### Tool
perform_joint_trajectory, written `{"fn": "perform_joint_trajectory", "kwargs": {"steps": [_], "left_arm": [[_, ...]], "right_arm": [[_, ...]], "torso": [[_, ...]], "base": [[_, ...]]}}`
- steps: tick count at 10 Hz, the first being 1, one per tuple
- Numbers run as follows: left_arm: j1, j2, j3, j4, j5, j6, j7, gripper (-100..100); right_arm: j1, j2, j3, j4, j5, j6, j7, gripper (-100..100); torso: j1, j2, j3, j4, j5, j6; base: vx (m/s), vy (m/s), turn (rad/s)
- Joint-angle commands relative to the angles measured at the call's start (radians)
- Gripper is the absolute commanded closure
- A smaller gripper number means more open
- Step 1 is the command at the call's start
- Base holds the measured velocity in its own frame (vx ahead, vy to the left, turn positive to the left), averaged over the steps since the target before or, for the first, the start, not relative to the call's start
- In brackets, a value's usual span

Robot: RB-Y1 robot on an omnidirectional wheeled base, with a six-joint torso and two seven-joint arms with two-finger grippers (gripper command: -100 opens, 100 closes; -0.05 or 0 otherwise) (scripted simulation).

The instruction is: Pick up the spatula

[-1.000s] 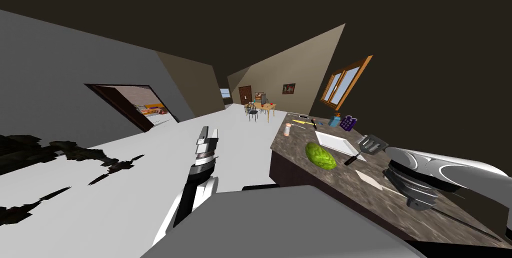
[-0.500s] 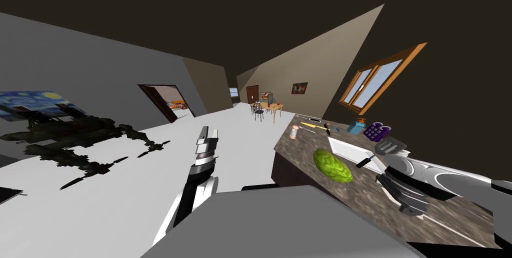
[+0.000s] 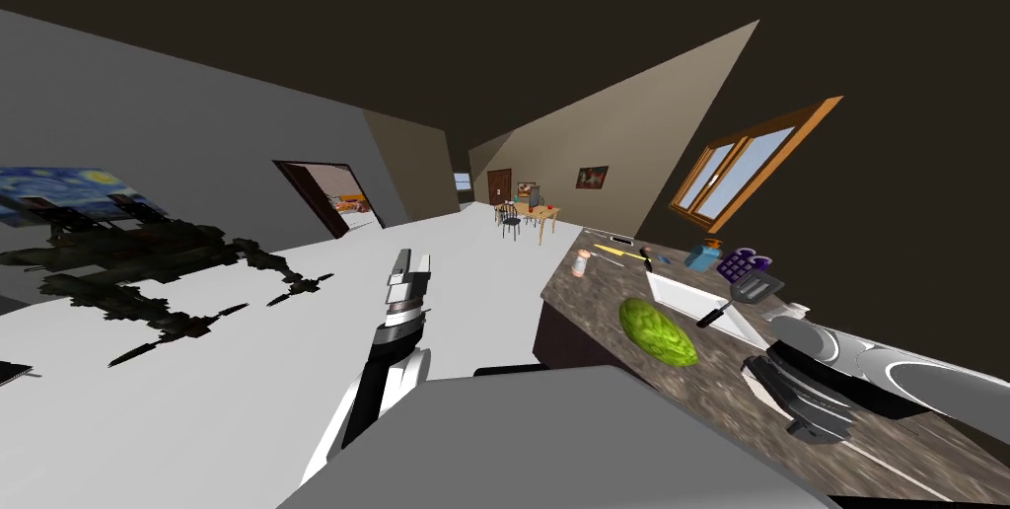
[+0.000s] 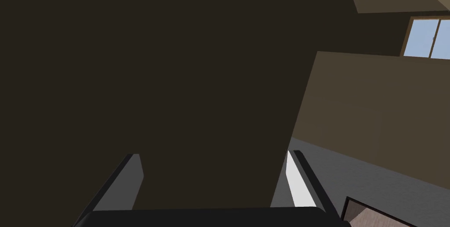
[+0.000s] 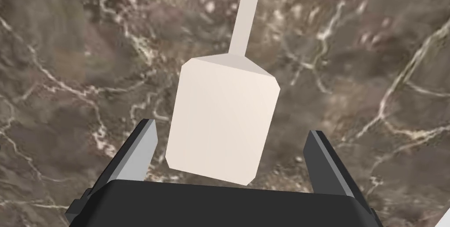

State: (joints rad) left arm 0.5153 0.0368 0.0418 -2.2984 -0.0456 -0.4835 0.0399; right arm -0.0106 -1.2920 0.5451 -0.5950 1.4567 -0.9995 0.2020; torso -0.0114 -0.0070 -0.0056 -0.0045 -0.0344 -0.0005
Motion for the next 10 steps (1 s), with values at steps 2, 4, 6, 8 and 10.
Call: {"fn": "perform_joint_trajectory", "kwargs": {"steps": [2,4,6,8,10], "left_arm": [[0.000,0.000,0.000,0.000,0.000,0.000,0.000,0],[0.000,0.000,0.000,0.000,0.000,0.000,0.000,0],[0.000,0.000,0.000,0.000,0.000,0.000,0.000,0],[0.000,0.000,0.000,0.000,0.000,0.000,0.000,0],[0.000,0.000,0.000,0.000,0.000,0.000,0.000,0]], "right_arm": [[0.022,-0.002,0.000,-0.013,-0.009,-0.002,-0.007,-100],[0.023,-0.003,-0.001,-0.014,-0.010,-0.002,-0.008,100],[0.024,-0.003,0.000,-0.014,-0.010,-0.003,-0.009,100],[0.024,-0.003,0.000,-0.014,-0.010,-0.003,-0.009,0],[0.018,-0.022,-0.004,-0.005,0.001,0.025,-0.008,100]], "torso": [[-0.001,0.001,0.001,0.000,-0.002,0.002],[-0.002,0.002,0.001,0.000,-0.003,0.002],[-0.003,0.002,0.001,0.000,-0.003,0.001],[-0.003,0.002,0.001,0.000,-0.003,0.001],[0.000,0.004,0.002,0.000,-0.002,0.001]], "base": [[-0.002,0.010,-0.004],[0.000,0.001,-0.006],[0.000,0.000,0.000],[0.000,0.000,0.000],[-0.048,0.063,-0.003]]}}
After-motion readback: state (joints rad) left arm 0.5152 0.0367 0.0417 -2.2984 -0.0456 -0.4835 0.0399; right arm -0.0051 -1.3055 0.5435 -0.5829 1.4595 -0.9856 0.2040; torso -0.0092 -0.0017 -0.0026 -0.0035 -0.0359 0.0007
